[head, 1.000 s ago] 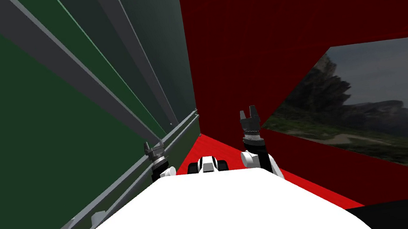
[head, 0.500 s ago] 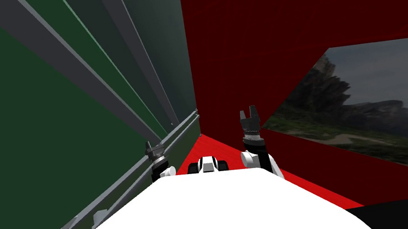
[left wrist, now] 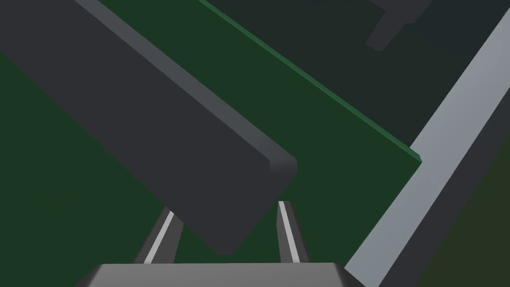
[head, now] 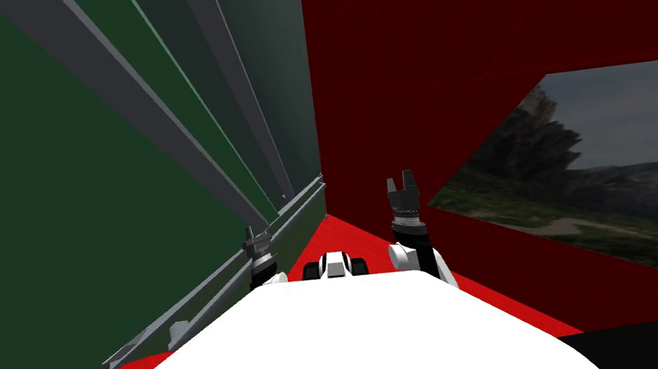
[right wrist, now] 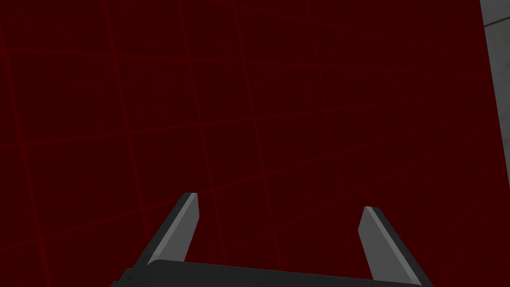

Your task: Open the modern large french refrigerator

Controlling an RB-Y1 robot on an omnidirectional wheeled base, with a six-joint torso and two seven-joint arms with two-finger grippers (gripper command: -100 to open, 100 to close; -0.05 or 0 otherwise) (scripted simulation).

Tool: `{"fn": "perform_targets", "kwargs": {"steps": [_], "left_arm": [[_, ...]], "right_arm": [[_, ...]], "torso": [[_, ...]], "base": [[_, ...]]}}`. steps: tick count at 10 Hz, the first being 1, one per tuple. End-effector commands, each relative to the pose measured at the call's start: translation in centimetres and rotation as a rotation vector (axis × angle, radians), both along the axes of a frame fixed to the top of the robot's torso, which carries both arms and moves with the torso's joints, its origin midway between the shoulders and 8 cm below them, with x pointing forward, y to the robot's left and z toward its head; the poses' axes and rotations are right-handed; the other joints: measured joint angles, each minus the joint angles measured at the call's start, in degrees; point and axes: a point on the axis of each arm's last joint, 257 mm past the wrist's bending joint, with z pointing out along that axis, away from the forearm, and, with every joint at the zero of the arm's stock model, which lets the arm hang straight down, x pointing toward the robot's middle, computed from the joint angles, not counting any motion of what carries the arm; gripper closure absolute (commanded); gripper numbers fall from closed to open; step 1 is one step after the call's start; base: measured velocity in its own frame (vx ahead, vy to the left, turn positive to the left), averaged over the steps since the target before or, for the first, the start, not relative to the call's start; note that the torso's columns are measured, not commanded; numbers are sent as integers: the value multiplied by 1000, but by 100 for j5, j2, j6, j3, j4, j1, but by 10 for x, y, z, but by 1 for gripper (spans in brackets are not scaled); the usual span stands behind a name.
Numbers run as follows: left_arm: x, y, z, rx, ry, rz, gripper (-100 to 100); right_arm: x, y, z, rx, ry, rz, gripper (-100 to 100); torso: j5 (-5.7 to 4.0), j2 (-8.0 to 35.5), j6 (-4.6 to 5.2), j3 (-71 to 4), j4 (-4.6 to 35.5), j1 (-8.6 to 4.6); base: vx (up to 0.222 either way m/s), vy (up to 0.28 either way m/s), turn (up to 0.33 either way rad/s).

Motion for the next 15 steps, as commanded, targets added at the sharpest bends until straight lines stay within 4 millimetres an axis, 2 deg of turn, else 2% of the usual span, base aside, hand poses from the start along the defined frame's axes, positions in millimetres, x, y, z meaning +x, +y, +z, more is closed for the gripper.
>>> {"fn": "perform_targets", "kwargs": {"steps": [1,2,3,4,5,6,7,8,9,10,11,14,15], "left_arm": [[2,-30,-1,1,10,-75,100],[0,-49,-1,8,15,-121,100],[1,-54,-1,3,14,-132,100],[-1,-74,-1,8,18,-180,100],[-1,-79,-1,4,18,-188,100],[-4,-98,0,7,21,-234,100],[-4,-103,0,2,21,-244,100],[-8,-122,1,4,23,-288,100],[-8,-127,1,-1,23,-298,100],[-13,-147,3,-2,24,-343,100],[-13,-151,3,-7,23,-352,100],[-26,-192,8,-16,23,-445,100],[-27,-198,8,-23,22,-457,100]], "right_arm": [[0,0,0,0,0,0,0],[0,0,0,0,0,0,0],[0,0,0,0,0,0,0],[0,0,0,0,0,0,0],[0,0,0,0,0,0,0],[0,0,0,0,0,0,0],[0,0,0,0,0,0,0],[0,0,0,0,0,0,0],[0,0,0,0,0,0,0],[0,0,0,0,0,0,0],[0,0,0,0,0,0,0],[0,0,0,0,0,0,0],[0,0,0,0,0,0,0]], "torso": [[-3,3,-4,0,-2,-16],[-8,-2,-4,-3,-1,-18],[-10,3,-9,-3,4,-11],[-4,-6,-1,-4,-1,-9],[-6,0,-1,-3,0,-13],[-5,-12,4,-7,-2,-14],[-9,-9,1,-10,1,-13],[-10,-5,4,-7,2,-20],[-10,4,0,-2,3,-18],[-15,5,3,-3,11,-24],[-11,3,5,-2,7,-22],[-21,4,21,-4,19,-49],[-20,10,17,-1,15,-53]], "base": [[-46,40,54],[-43,58,98],[-34,56,69],[-48,58,108],[-45,42,61],[-39,57,93],[-31,56,58],[-43,65,106],[-42,48,53],[-43,68,117],[-31,49,46],[-33,57,94],[-39,54,54]]}}
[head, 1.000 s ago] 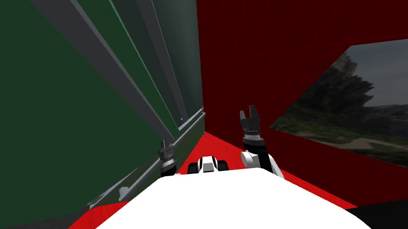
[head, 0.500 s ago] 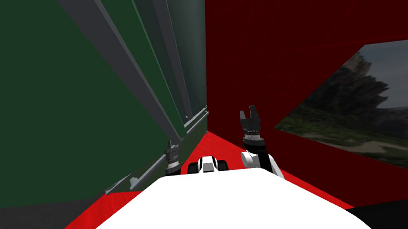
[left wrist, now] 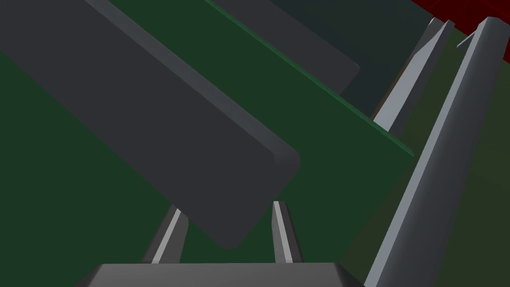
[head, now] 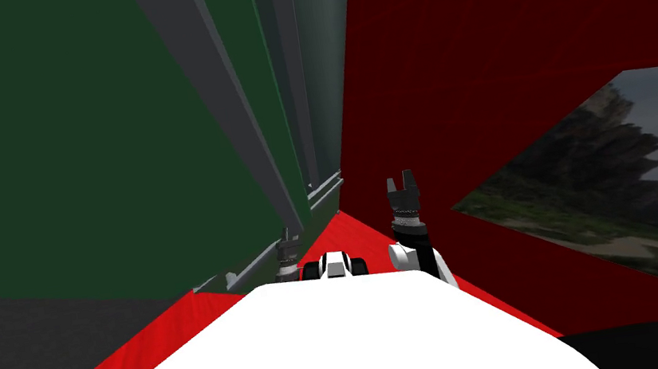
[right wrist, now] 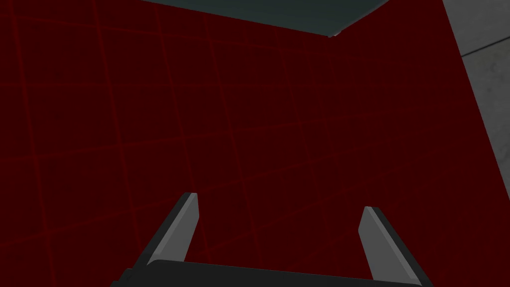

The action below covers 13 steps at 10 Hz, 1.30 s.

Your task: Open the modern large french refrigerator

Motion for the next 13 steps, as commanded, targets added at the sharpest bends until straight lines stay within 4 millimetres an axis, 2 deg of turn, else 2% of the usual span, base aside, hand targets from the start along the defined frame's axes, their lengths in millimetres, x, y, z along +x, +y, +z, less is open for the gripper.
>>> {"fn": "perform_targets", "kwargs": {"steps": [1,3,4,5,6,7,13], "left_arm": [[-4,-10,0,-7,0,-22,100],[14,-17,-12,-19,21,-67,100],[21,-19,-4,-18,-1,-75,100],[30,-22,-9,-22,9,-95,100],[34,-23,-4,-22,-4,-100,100],[43,-26,-8,-25,5,-119,100],[84,-36,-5,-25,-4,-184,100]], "right_arm": [[0,0,0,0,0,0,0],[0,0,0,0,0,0,0],[0,0,0,0,0,0,0],[0,0,0,0,0,0,0],[0,0,0,0,0,0,0],[0,0,0,0,0,0,0],[0,0,0,0,0,0,0]], "torso": [[0,1,3,1,3,-5],[10,5,2,4,-5,26],[18,37,1,28,-7,31],[8,34,-24,24,2,25],[8,22,-25,16,-1,35],[4,-8,-32,-4,4,41],[4,26,-33,15,12,34]], "base": [[-21,22,4],[-197,81,-166],[-241,68,-97],[-229,61,-116],[-165,46,-71],[-168,33,-107],[-174,50,-96]]}}
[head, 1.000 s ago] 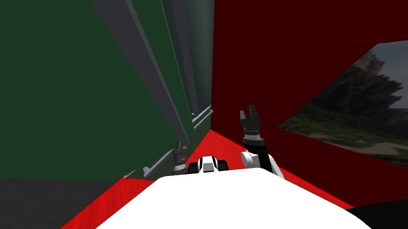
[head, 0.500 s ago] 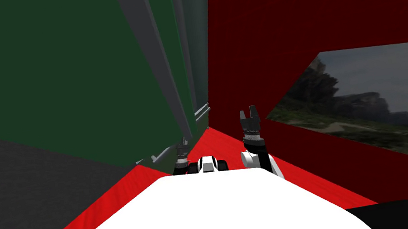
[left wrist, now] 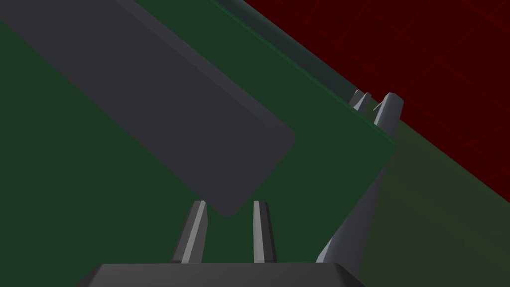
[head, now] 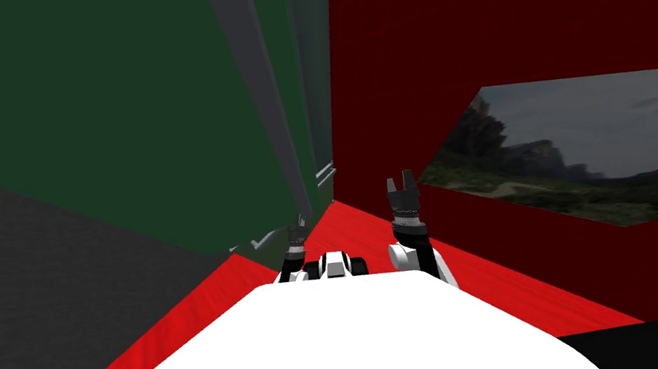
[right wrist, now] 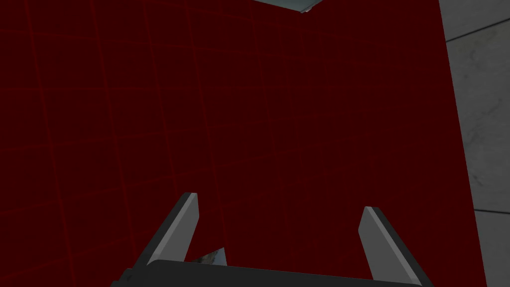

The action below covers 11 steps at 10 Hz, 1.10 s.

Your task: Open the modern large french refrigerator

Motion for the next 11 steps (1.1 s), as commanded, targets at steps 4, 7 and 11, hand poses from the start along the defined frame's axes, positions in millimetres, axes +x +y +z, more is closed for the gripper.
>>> {"fn": "perform_targets", "kwargs": {"steps": [4,7,11], "left_arm": [[38,-7,5,1,-4,-55,100],[44,-10,14,1,-24,-63,100],[46,-16,10,13,-5,-118,100]], "right_arm": [[0,0,0,0,0,0,0],[0,0,0,0,0,0,0],[0,0,0,0,0,0,0]], "torso": [[-8,-12,20,-7,9,-22],[-16,-20,32,-13,23,-40],[-11,9,28,8,13,-41]], "base": [[-179,19,-83],[-83,20,-28],[-88,49,-86]]}}
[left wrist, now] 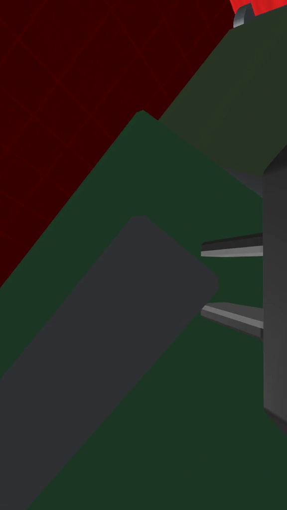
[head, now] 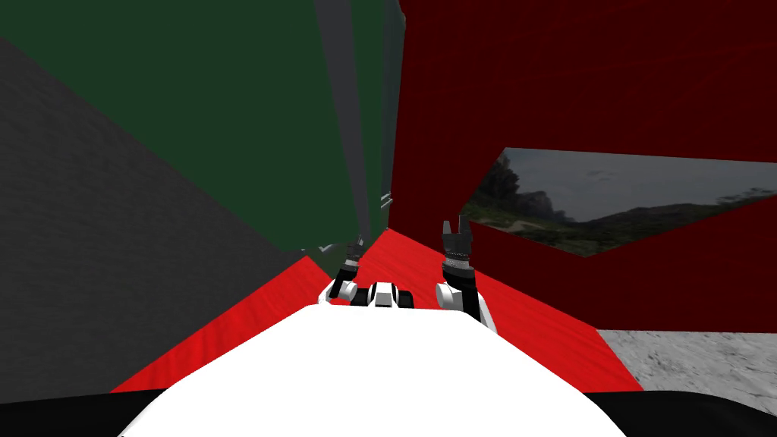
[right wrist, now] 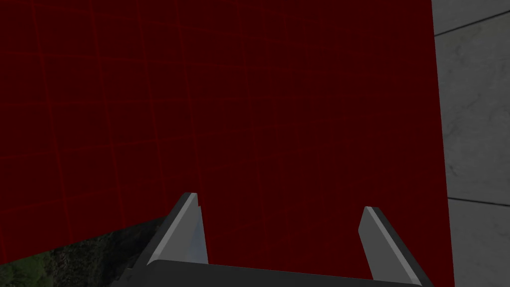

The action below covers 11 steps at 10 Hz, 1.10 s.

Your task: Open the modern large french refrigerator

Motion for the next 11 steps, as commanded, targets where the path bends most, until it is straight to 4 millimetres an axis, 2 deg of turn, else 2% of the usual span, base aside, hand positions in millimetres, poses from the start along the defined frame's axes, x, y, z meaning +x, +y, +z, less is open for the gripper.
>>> {"fn": "perform_targets", "kwargs": {"steps": [1,3,6,7,8,11], "left_arm": [[-13,-20,8,1,-23,-83,100],[-22,-32,12,-1,-35,-139,100],[-39,-52,17,-6,-48,-225,100],[-39,-52,17,-6,-48,-225,100],[-29,-48,10,4,-9,-218,-100],[-16,-49,26,0,-9,-224,-100]], "right_arm": [[0,0,0,0,0,0,0],[0,0,0,0,0,0,0],[0,0,0,0,0,0,0],[0,0,0,0,0,0,0],[0,0,0,0,0,0,0],[0,0,0,0,0,0,0]], "torso": [[14,16,13,8,-9,32],[10,33,-13,18,7,36],[1,-2,3,-5,16,11],[0,-4,2,-9,19,12],[-5,-10,-7,-14,24,-1],[16,-60,-11,-35,-27,38]], "base": [[-177,188,-207],[-199,148,-133],[-157,142,-127],[-103,81,-53],[-62,30,45],[-46,-8,29]]}}
